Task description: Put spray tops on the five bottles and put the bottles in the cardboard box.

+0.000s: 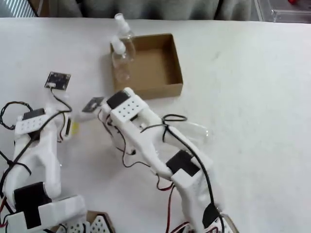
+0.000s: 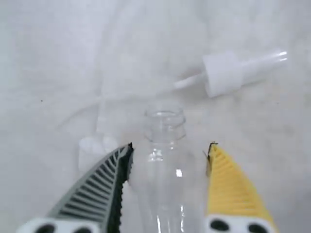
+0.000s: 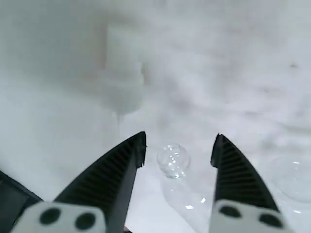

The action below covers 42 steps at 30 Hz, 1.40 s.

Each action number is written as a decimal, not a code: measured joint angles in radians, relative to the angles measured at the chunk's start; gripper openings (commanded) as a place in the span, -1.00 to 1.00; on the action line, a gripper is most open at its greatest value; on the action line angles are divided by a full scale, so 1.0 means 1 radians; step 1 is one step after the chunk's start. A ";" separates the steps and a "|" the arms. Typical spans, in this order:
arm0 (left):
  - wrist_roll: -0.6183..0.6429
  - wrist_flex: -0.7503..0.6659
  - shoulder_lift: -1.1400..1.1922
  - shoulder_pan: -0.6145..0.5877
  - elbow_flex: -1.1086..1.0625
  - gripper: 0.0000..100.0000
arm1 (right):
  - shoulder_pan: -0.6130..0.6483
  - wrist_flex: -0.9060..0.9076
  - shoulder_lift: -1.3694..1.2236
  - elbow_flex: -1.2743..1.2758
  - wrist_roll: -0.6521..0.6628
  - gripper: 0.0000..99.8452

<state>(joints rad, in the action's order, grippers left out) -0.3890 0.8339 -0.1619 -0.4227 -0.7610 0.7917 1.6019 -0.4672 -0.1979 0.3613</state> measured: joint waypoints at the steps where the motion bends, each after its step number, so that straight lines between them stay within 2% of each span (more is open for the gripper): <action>1: 0.000 0.000 0.000 0.000 0.000 -0.95 | 0.000 0.006 0.005 0.000 0.002 -0.57; 7: 0.000 0.000 0.000 0.000 0.000 -0.95 | 0.000 0.012 0.031 -0.020 0.003 -0.57; 13: 0.000 0.000 0.000 0.000 0.000 -0.95 | 0.002 -0.109 0.031 -0.021 0.003 -0.57; 18: 0.000 0.000 0.000 0.000 0.000 -0.95 | 0.005 -0.132 0.031 -0.021 0.003 -0.57; 28: 0.000 0.000 0.000 -0.002 0.000 -0.95 | 0.117 -0.137 0.031 0.008 -0.037 -0.57; 42: 0.000 0.000 0.000 -0.002 0.000 -0.95 | 0.135 -0.305 0.040 0.133 -0.044 -0.57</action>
<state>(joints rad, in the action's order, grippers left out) -0.3890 0.8339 -0.1619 -0.4242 -0.7610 0.9268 1.2965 -0.4273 -0.0644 0.3168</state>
